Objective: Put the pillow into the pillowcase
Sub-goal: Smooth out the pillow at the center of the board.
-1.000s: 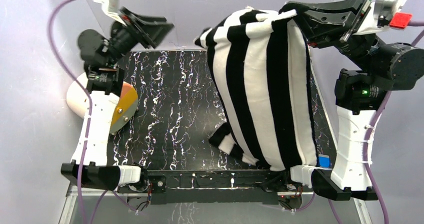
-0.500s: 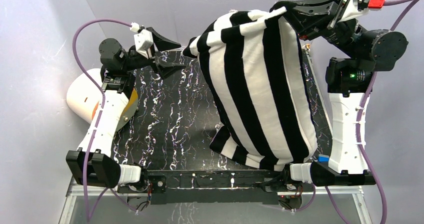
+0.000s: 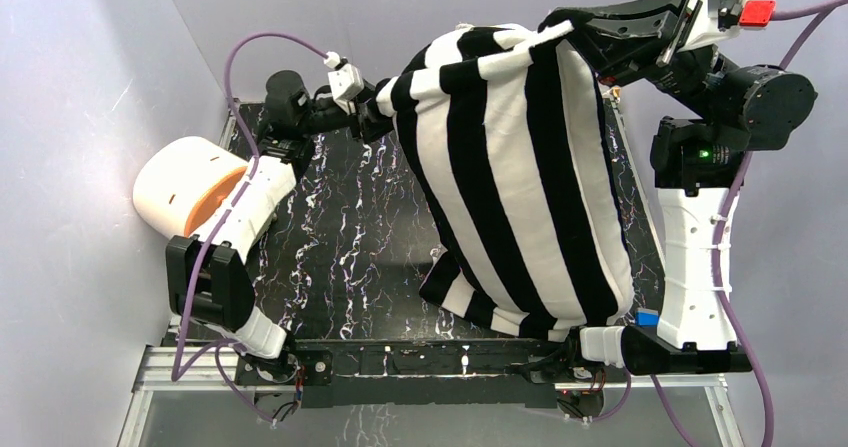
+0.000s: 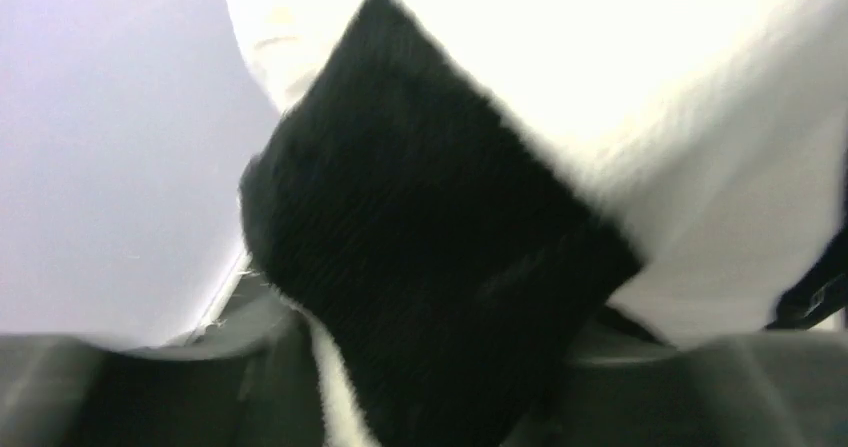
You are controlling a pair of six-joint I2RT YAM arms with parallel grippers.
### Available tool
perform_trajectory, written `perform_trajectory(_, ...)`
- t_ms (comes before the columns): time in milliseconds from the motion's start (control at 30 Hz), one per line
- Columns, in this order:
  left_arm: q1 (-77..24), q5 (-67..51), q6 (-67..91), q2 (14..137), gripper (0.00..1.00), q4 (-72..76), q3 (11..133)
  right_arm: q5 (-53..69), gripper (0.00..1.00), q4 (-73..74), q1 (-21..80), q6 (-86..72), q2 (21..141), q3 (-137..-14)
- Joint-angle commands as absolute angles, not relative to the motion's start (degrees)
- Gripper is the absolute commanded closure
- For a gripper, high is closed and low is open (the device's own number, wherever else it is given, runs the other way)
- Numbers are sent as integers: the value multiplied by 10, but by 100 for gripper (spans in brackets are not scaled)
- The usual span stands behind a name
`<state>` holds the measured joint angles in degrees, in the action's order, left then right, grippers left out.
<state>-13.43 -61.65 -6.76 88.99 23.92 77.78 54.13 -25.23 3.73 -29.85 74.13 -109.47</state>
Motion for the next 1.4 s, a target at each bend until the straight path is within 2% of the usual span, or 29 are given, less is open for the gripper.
perform_trajectory(0,-162,-531,-77,847,85,310,789,512,100,-315,37,-293,709,-1070)
perform_trajectory(33,-162,-454,-59,828,100,330,783,505,100,-306,37,-268,709,-1059)
perform_trajectory(100,-159,-286,-16,802,100,337,821,464,100,-264,37,-202,729,-1064)
perform_trajectory(167,-140,-156,33,831,100,243,972,385,100,-170,37,-112,784,-1132)
perform_trajectory(233,-116,-94,73,893,100,129,1160,283,100,-91,35,-47,850,-1241)
perform_trajectory(267,-114,-94,101,916,100,92,1223,246,100,-81,26,-40,881,-1273)
perform_trajectory(333,-117,-197,194,921,100,58,1280,239,100,-89,-10,-65,929,-1322)
perform_trajectory(400,-165,-254,283,869,100,93,1214,258,100,-95,-34,-86,944,-1334)
perform_trajectory(433,-210,-255,268,835,100,141,1150,276,100,-85,-36,-89,935,-1331)
perform_trajectory(500,-243,-182,216,820,100,167,1100,348,100,-91,-35,-124,878,-1277)
perform_trajectory(533,-240,-102,173,854,100,119,1151,396,100,-153,-35,-185,826,-1209)
perform_trajectory(600,-189,2,127,979,100,40,1357,437,100,-392,-28,-354,711,-1026)
perform_trajectory(633,-139,-10,187,1051,100,-6,1473,420,100,-485,-27,-442,670,-954)
perform_trajectory(667,-91,-67,279,1110,100,-49,1567,408,100,-514,-27,-454,639,-921)
perform_trajectory(733,-84,-165,340,1150,100,-115,1655,383,100,-434,-27,-361,619,-931)
perform_trajectory(767,-121,-181,331,1118,100,-141,1625,365,100,-381,-27,-304,637,-954)
perform_trajectory(800,-180,-177,308,1056,100,-139,1532,341,100,-328,-27,-252,670,-990)
perform_trajectory(867,-322,-158,258,876,100,76,1211,290,100,-226,-28,-178,766,-1101)
perform_trajectory(900,-366,-152,260,807,100,199,1073,282,100,-185,-29,-151,821,-1203)
perform_trajectory(933,-392,-131,249,773,100,222,1026,285,100,-153,-30,-142,887,-1290)
perform_trajectory(967,-397,-95,226,780,100,154,1061,293,100,-114,-33,-144,942,-1376)
perform_trajectory(1033,-383,18,109,882,100,36,1214,323,100,-53,-35,-163,1020,-1494)
perform_trajectory(1067,-335,47,102,946,100,-1,1302,351,100,-44,-35,-187,1021,-1493)
perform_trajectory(1100,-254,26,166,1012,100,-43,1397,390,100,-84,-35,-217,992,-1438)
perform_trajectory(1167,-154,-44,286,1119,100,-112,1587,433,100,-252,-7,-270,883,-1213)
perform_trajectory(1200,-141,-70,309,1136,100,-122,1628,411,100,-306,16,-265,828,-1118)
perform_trajectory(1267,-140,-112,324,1075,100,-68,1496,367,100,-297,30,-217,783,-1045)
perform_trajectory(1333,-140,-121,344,971,100,104,1244,355,100,-241,30,-163,798,-1071)
perform_trajectory(1367,-139,-104,338,946,100,145,1190,361,100,-241,29,-159,818,-1087)
